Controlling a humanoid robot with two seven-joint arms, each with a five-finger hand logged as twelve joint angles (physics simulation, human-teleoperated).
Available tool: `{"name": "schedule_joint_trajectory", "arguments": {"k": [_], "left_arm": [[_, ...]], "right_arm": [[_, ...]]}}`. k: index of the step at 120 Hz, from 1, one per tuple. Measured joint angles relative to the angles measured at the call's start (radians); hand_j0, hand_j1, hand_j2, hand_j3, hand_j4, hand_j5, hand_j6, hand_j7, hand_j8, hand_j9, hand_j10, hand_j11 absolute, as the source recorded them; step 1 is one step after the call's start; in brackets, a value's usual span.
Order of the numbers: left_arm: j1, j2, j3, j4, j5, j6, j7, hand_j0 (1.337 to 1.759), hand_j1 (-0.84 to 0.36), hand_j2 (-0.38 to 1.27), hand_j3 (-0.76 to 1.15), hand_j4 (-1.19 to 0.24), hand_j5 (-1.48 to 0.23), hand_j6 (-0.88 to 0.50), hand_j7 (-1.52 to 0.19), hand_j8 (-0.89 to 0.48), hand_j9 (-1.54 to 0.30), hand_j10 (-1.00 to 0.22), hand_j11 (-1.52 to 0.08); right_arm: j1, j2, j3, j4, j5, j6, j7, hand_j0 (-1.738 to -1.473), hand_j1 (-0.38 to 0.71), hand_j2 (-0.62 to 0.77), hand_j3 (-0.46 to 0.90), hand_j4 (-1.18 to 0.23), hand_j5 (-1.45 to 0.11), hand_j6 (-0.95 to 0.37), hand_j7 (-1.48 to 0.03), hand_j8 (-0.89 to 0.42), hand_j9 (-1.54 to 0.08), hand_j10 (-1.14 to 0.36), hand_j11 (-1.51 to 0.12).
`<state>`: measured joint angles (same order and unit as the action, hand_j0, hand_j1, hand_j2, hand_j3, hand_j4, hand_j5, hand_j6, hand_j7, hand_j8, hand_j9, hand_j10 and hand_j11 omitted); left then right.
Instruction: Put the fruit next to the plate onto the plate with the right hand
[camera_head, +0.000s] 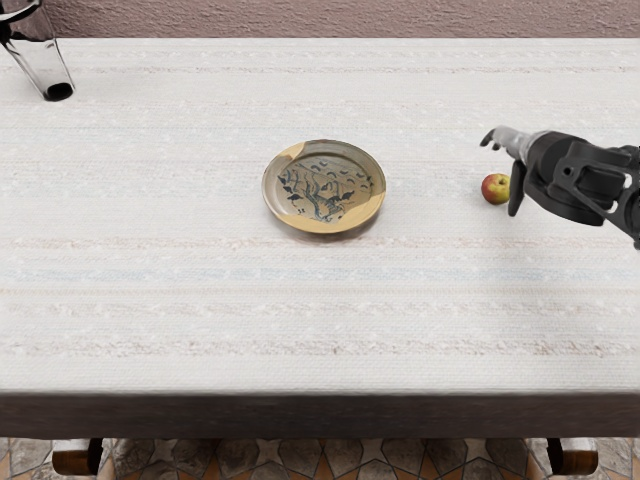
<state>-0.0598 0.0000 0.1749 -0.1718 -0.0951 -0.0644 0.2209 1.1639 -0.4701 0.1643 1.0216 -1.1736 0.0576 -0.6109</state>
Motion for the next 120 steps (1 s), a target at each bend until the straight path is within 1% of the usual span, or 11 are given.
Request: {"name": "schedule_joint_trajectory", "arguments": {"k": [28, 62, 78, 102, 120], "left_arm": [[0.0, 0.0, 0.0, 0.0, 0.0, 0.0, 0.0, 1.658, 0.35, 0.0, 0.0, 0.0, 0.0, 0.0, 0.0, 0.0, 0.0, 0.0, 0.0], [0.0, 0.0, 0.0, 0.0, 0.0, 0.0, 0.0, 1.658, 0.35, 0.0, 0.0, 0.0, 0.0, 0.0, 0.0, 0.0, 0.0, 0.0, 0.0], [0.0, 0.0, 0.0, 0.0, 0.0, 0.0, 0.0, 1.658, 0.35, 0.0, 0.0, 0.0, 0.0, 0.0, 0.0, 0.0, 0.0, 0.0, 0.0], [0.0, 0.0, 0.0, 0.0, 0.0, 0.0, 0.0, 1.658, 0.35, 0.0, 0.0, 0.0, 0.0, 0.0, 0.0, 0.0, 0.0, 0.0, 0.0], [0.0, 0.0, 0.0, 0.0, 0.0, 0.0, 0.0, 1.658, 0.35, 0.0, 0.0, 0.0, 0.0, 0.0, 0.0, 0.0, 0.0, 0.0, 0.0]], "right_arm": [[-0.016, 0.051, -0.014, -0.039, -0.034, -0.04, 0.0, -1.658, -0.1, -0.04, 0.0, -0.21, -0.27, -0.22, -0.27, -0.21, -0.27, -0.21, -0.27], [-0.022, 0.059, -0.059, -0.051, -0.068, -0.044, 0.0, -1.658, -0.1, -0.04, 0.0, -0.21, -0.27, -0.22, -0.27, -0.21, -0.27, -0.21, -0.27], [-0.024, 0.063, -0.067, -0.071, -0.069, -0.059, 0.0, -1.658, -0.1, -0.04, 0.0, -0.21, -0.27, -0.21, -0.27, -0.21, -0.27, -0.21, -0.27], [-0.023, 0.129, -0.085, -0.175, -0.067, -0.071, 0.0, -1.658, -0.1, -0.04, 0.0, -0.21, -0.27, -0.21, -0.27, -0.21, -0.27, -0.21, -0.27], [-0.022, 0.145, -0.087, -0.208, -0.066, -0.073, 0.0, -1.658, -0.1, -0.04, 0.0, -0.21, -0.27, -0.21, -0.27, -0.21, -0.27, -0.21, -0.27]]}}
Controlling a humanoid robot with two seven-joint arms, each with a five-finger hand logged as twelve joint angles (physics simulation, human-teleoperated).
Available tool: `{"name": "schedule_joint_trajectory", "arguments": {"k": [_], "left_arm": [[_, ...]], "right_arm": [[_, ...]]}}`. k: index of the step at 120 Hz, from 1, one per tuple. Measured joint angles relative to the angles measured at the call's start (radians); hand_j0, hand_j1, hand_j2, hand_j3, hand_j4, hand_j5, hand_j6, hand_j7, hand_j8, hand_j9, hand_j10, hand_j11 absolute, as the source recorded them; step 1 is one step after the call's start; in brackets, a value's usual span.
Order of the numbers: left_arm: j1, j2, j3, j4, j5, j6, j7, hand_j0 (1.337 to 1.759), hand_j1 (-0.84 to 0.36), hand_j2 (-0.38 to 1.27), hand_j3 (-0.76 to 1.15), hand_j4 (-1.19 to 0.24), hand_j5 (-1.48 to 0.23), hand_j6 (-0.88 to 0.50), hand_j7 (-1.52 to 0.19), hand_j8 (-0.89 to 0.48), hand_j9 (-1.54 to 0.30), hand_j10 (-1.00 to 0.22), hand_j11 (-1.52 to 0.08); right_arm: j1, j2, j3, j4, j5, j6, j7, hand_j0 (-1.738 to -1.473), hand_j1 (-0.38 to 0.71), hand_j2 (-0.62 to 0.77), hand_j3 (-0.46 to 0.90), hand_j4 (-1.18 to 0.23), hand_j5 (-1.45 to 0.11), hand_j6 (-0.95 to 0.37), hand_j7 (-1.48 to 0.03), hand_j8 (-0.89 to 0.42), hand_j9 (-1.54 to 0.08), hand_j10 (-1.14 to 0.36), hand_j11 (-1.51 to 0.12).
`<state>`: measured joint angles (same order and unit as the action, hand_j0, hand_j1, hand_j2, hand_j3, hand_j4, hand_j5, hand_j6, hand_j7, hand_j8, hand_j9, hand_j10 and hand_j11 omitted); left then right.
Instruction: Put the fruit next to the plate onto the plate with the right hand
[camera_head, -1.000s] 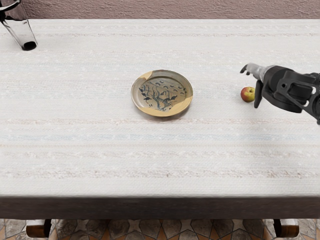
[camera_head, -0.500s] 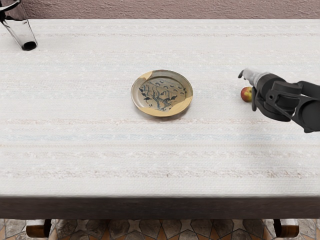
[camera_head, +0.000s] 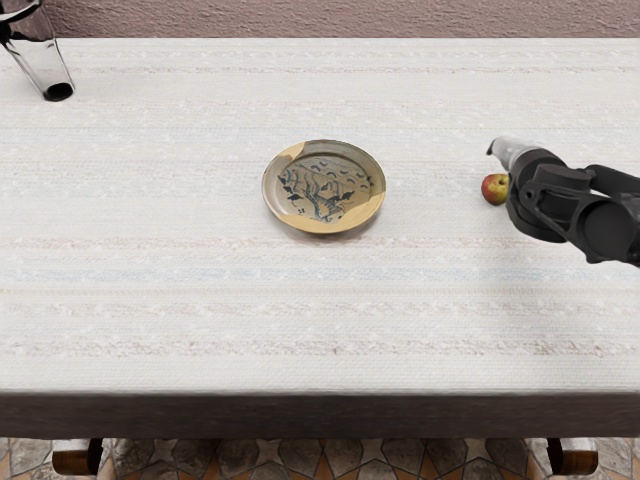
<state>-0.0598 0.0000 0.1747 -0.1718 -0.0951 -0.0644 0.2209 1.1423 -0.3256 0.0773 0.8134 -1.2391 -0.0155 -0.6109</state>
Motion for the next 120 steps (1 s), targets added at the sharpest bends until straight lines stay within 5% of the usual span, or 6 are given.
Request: {"name": "schedule_joint_trajectory", "arguments": {"k": [120], "left_arm": [[0.0, 0.0, 0.0, 0.0, 0.0, 0.0, 0.0, 1.658, 0.35, 0.0, 0.0, 0.0, 0.0, 0.0, 0.0, 0.0, 0.0, 0.0, 0.0]], "right_arm": [[0.003, 0.041, -0.002, -0.009, 0.03, 0.031, 0.0, -1.658, -0.01, -0.06, 0.0, -0.29, -0.37, -0.29, -0.37, -0.29, -0.37, -0.29, -0.37]]}}
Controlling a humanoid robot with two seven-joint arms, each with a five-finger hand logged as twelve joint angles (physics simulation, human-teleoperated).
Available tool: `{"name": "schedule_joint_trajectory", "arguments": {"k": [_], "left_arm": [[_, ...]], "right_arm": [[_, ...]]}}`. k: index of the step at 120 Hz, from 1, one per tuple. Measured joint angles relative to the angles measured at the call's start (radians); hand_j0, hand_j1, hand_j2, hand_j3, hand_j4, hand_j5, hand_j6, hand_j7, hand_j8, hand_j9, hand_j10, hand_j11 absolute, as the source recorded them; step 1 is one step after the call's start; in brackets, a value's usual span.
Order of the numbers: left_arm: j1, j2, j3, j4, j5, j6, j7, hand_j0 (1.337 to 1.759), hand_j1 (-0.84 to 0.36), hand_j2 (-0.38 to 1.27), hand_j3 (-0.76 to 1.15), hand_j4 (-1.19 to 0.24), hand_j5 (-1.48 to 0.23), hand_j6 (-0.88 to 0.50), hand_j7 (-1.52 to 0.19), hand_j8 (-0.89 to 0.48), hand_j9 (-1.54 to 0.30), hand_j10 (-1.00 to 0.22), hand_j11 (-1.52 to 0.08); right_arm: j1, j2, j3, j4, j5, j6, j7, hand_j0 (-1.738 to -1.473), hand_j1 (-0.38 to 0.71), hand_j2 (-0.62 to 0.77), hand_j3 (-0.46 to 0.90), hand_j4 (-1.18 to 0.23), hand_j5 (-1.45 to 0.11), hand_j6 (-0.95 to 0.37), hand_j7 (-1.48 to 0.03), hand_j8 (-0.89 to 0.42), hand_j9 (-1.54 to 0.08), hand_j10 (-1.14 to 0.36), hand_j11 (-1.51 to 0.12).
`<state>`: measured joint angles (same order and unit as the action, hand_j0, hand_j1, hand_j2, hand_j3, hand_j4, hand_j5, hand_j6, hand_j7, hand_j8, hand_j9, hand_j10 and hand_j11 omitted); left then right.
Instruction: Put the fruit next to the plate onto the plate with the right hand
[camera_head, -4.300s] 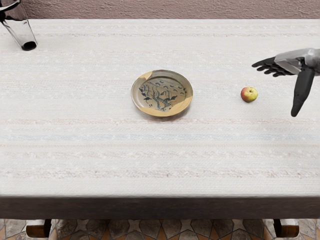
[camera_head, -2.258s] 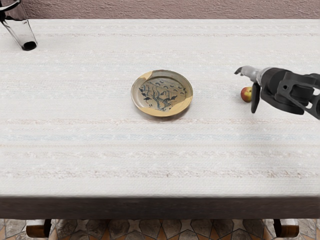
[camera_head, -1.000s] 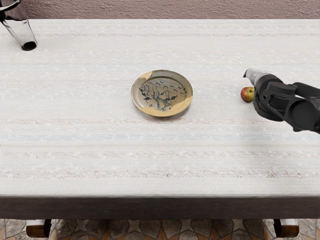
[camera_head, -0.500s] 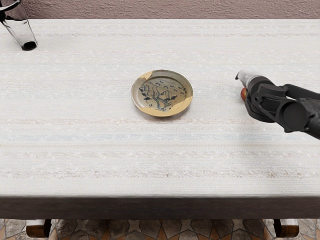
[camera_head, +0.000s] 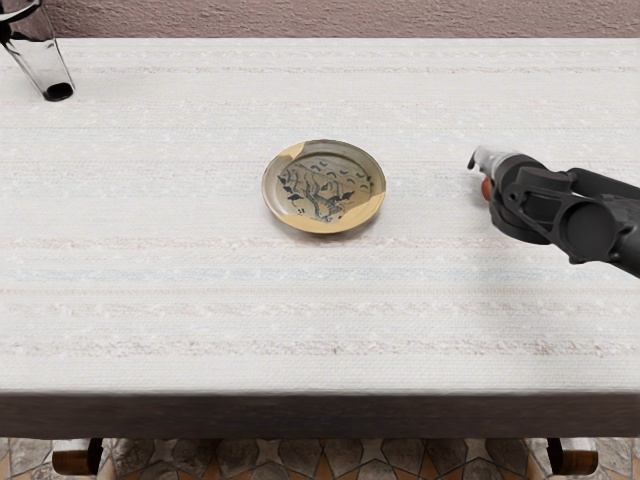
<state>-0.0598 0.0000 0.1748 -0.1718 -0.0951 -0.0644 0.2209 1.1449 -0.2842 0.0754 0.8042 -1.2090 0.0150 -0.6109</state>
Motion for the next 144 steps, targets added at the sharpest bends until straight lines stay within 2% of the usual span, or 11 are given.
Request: {"name": "schedule_joint_trajectory", "arguments": {"k": [44, 73, 144], "left_arm": [[0.0, 0.0, 0.0, 0.0, 0.0, 0.0, 0.0, 1.658, 0.35, 0.0, 0.0, 0.0, 0.0, 0.0, 0.0, 0.0, 0.0, 0.0, 0.0], [0.0, 0.0, 0.0, 0.0, 0.0, 0.0, 0.0, 1.658, 0.35, 0.0, 0.0, 0.0, 0.0, 0.0, 0.0, 0.0, 0.0, 0.0, 0.0], [0.0, 0.0, 0.0, 0.0, 0.0, 0.0, 0.0, 1.658, 0.35, 0.0, 0.0, 0.0, 0.0, 0.0, 0.0, 0.0, 0.0, 0.0, 0.0]], "right_arm": [[-0.018, 0.0, -0.001, -0.024, -0.005, -0.032, 0.0, -1.658, 0.07, -0.07, 0.0, -0.35, -0.45, -0.35, -0.45, -0.35, -0.45, -0.35, -0.45], [-0.022, 0.004, -0.001, -0.062, -0.002, -0.04, 0.0, -1.658, 0.08, -0.07, 0.0, -0.36, -0.47, -0.36, -0.47, -0.36, -0.47, -0.36, -0.47], [-0.022, 0.019, 0.001, -0.068, 0.0, -0.053, 0.0, -1.658, 0.1, -0.07, 0.0, -0.37, -0.48, -0.38, -0.48, -0.37, -0.48, -0.37, -0.48]]}}
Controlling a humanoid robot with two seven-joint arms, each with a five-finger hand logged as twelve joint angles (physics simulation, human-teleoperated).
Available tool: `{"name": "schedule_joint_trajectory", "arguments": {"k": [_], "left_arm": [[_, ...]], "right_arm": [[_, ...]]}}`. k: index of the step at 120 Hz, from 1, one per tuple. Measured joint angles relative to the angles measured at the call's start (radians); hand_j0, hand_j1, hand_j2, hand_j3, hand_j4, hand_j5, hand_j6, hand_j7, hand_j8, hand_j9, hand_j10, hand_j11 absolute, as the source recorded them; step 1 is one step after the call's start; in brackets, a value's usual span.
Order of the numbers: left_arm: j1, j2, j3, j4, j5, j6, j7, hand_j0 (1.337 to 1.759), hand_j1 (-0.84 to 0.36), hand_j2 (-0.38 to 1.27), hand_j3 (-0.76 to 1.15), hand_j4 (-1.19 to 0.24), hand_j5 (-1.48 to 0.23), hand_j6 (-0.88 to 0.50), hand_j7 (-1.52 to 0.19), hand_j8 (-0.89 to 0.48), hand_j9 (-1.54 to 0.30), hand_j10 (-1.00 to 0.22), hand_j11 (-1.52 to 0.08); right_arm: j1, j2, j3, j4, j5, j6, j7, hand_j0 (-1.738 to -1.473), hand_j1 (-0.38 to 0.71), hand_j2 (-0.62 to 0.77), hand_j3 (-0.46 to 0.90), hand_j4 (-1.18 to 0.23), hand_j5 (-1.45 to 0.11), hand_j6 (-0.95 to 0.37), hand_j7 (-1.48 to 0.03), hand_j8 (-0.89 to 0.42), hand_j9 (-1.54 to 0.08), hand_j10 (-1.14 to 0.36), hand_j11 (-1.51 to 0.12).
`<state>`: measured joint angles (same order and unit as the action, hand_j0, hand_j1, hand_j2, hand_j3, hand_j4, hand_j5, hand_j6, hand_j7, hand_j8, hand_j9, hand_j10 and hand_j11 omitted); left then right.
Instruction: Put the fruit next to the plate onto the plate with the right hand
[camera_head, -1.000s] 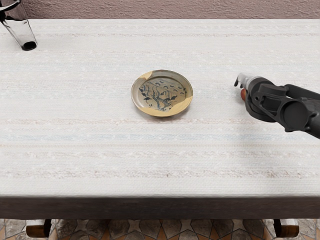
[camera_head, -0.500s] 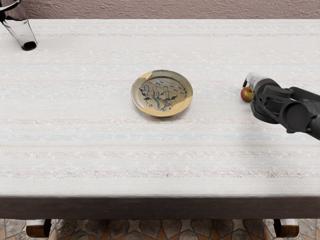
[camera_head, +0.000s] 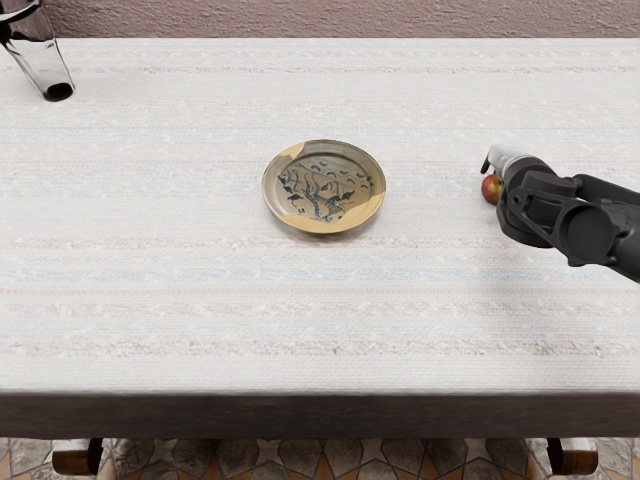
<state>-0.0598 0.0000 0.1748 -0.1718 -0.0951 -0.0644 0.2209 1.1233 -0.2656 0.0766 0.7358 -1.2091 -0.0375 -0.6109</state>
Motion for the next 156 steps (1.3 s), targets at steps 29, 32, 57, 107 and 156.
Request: {"name": "schedule_joint_trajectory", "arguments": {"k": [29, 32, 57, 107, 156], "left_arm": [[0.0, 0.0, 0.0, 0.0, 0.0, 0.0, 0.0, 1.658, 0.35, 0.0, 0.0, 0.0, 0.0, 0.0, 0.0, 0.0, 0.0, 0.0, 0.0], [0.0, 0.0, 0.0, 0.0, 0.0, 0.0, 0.0, 1.658, 0.35, 0.0, 0.0, 0.0, 0.0, 0.0, 0.0, 0.0, 0.0, 0.0, 0.0], [0.0, 0.0, 0.0, 0.0, 0.0, 0.0, 0.0, 1.658, 0.35, 0.0, 0.0, 0.0, 0.0, 0.0, 0.0, 0.0, 0.0, 0.0, 0.0], [0.0, 0.0, 0.0, 0.0, 0.0, 0.0, 0.0, 1.658, 0.35, 0.0, 0.0, 0.0, 0.0, 0.0, 0.0, 0.0, 0.0, 0.0, 0.0], [0.0, 0.0, 0.0, 0.0, 0.0, 0.0, 0.0, 1.658, 0.35, 0.0, 0.0, 0.0, 0.0, 0.0, 0.0, 0.0, 0.0, 0.0, 0.0]], "right_arm": [[0.0, 0.008, 0.0, -0.001, 0.0, -0.001, 0.0, -1.658, 0.19, -0.09, 0.0, -0.46, -0.59, -0.45, -0.59, -0.44, -0.59, -0.46, -0.59], [0.0, 0.008, 0.0, -0.001, 0.0, -0.001, 0.0, -1.658, 0.2, -0.09, 0.0, -0.47, -0.6, -0.46, -0.6, -0.45, -0.6, -0.47, -0.6], [-0.001, 0.009, 0.0, -0.001, 0.0, 0.001, -0.001, -1.654, 0.24, -0.08, 0.0, -0.55, -0.71, -0.44, -0.71, -0.42, -0.72, -0.55, -0.72], [-0.003, 0.01, 0.0, -0.001, 0.002, 0.003, -0.001, -1.647, 0.27, 0.07, 0.0, -0.68, -0.96, -0.42, -0.95, -0.38, -0.97, -0.65, -0.97], [0.012, 0.005, 0.013, 0.0, 0.035, 0.003, 0.001, -1.647, 0.24, 0.06, 0.0, -0.69, -1.04, -0.41, -1.01, -0.35, -1.05, -0.63, -1.06]]}}
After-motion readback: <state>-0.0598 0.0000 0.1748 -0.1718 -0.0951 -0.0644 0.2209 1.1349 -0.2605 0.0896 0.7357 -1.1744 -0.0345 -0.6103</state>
